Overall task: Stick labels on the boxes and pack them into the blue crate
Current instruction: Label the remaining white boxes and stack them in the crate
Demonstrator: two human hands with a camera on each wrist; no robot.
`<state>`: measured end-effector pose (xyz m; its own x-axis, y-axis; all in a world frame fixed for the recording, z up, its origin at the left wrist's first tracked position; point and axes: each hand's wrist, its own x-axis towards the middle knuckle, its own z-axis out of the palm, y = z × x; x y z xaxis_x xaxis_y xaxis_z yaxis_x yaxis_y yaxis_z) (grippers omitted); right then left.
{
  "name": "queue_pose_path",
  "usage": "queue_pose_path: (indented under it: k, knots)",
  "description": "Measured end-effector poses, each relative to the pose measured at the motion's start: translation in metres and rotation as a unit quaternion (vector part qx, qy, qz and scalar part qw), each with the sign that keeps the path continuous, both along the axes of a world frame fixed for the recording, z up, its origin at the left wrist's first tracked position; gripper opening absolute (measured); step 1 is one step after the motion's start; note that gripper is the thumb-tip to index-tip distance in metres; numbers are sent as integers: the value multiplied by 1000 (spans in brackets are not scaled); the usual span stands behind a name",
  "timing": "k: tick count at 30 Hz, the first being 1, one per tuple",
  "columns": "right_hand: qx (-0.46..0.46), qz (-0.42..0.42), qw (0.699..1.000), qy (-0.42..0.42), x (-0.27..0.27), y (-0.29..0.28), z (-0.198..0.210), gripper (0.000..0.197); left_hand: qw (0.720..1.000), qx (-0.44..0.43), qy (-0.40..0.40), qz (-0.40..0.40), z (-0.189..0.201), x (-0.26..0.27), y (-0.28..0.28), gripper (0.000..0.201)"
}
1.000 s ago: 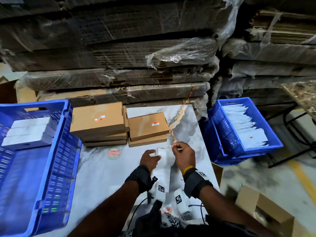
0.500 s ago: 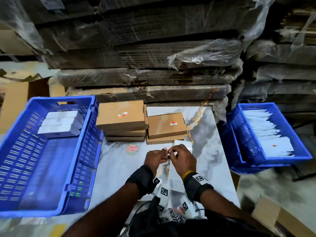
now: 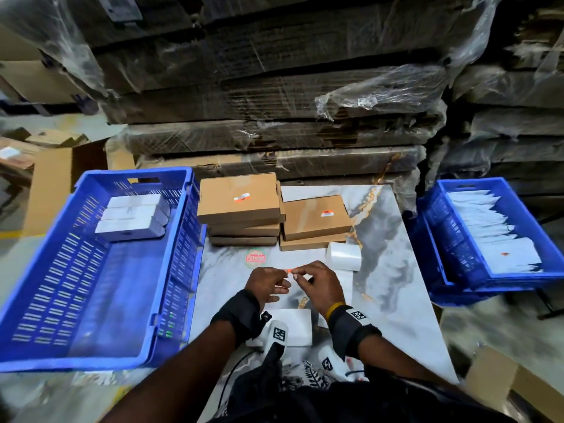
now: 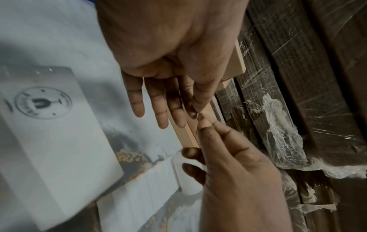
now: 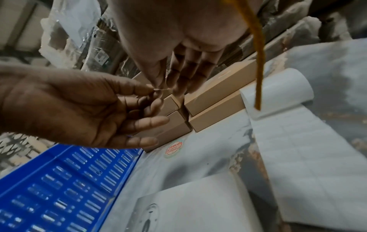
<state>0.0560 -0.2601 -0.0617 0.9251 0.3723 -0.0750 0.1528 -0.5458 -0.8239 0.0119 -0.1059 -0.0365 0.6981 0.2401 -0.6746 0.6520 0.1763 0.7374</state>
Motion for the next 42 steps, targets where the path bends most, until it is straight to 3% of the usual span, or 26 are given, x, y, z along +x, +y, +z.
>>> queue_pose_path:
  k: [3, 6, 12, 17, 21, 30, 37, 42]
  knots:
    - [19, -54, 993, 101, -10, 3, -10, 19, 998, 43, 6, -45, -11, -15, 14, 13]
    - [18, -52, 979, 198, -20, 7, -15, 12, 993, 64, 30, -97, -22, -31, 26, 12]
    - [-25, -23, 966, 255, -36, 11, -19, 20, 984, 78, 53, -152, -39, -45, 31, 14]
    - [-42, -52, 960, 271, -43, 6, -27, 24, 979, 83, 62, -178, -50, -48, 21, 19]
    - [-120, -50, 953, 272, -46, -1, -38, 34, 976, 85, 71, -189, -59, -50, 13, 17]
    - [-182, -20, 945, 269, -42, -2, -41, 38, 976, 97, 115, -155, -71, -50, 2, 16]
    - [-236, -5, 937, 257, -39, 5, -37, 24, 973, 113, 146, -138, -72, -47, -2, 16]
    - [-250, -9, 932, 263, -38, 5, -43, 29, 964, 147, 175, -138, -73, -45, -6, 26]
